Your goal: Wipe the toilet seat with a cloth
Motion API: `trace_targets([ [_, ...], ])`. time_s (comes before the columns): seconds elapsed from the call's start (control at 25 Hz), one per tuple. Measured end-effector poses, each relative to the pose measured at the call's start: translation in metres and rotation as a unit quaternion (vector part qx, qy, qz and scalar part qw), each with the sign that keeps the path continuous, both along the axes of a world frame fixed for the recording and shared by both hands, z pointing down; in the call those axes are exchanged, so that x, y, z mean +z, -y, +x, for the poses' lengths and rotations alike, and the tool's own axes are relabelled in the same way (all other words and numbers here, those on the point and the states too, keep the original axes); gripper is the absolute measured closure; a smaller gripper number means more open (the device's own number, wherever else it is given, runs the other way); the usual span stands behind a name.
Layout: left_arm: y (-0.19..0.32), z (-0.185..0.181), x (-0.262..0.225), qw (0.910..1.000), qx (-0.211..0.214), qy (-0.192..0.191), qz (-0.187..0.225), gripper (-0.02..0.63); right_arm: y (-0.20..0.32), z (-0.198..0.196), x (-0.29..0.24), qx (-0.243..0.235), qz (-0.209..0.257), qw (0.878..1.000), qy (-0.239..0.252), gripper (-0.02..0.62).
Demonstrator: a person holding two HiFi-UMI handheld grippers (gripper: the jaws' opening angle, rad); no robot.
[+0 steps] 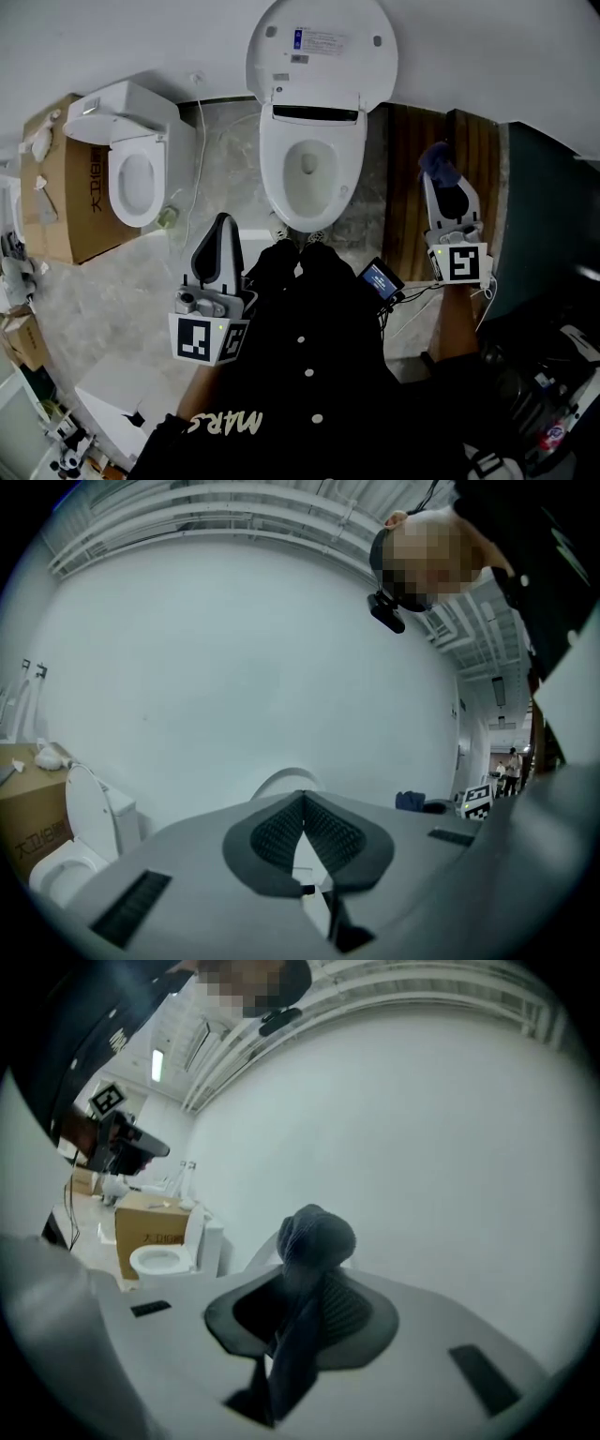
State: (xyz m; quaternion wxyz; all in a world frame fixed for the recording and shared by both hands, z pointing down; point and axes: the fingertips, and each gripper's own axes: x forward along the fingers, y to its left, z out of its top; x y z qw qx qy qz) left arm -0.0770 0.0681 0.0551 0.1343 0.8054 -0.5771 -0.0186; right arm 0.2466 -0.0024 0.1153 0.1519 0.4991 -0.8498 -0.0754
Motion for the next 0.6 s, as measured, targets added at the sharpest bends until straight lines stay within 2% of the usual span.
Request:
trace_targets([
  [0.2, 0.008, -0.004, 0.011, 0.9998, 0.011, 0.004, -0.019, 0.598, 0.005, -0.018, 0.040, -0.040, -0.056, 0.997, -0.023, 0.509],
  [0.4, 0.013, -0.005, 0.023, 0.9993, 0.017, -0.001, -0.032, 0.598, -0.008, -0.020, 0.027, -0.077, -0.088, 0.993, -0.030, 0.509],
  [0.6, 0.025, 0.006, 0.030, 0.9989, 0.029, -0.011, -0.034, 0.598, -0.001, -0.016, 0.030, -0.117, -0.078, 0.987, -0.079, 0.508],
])
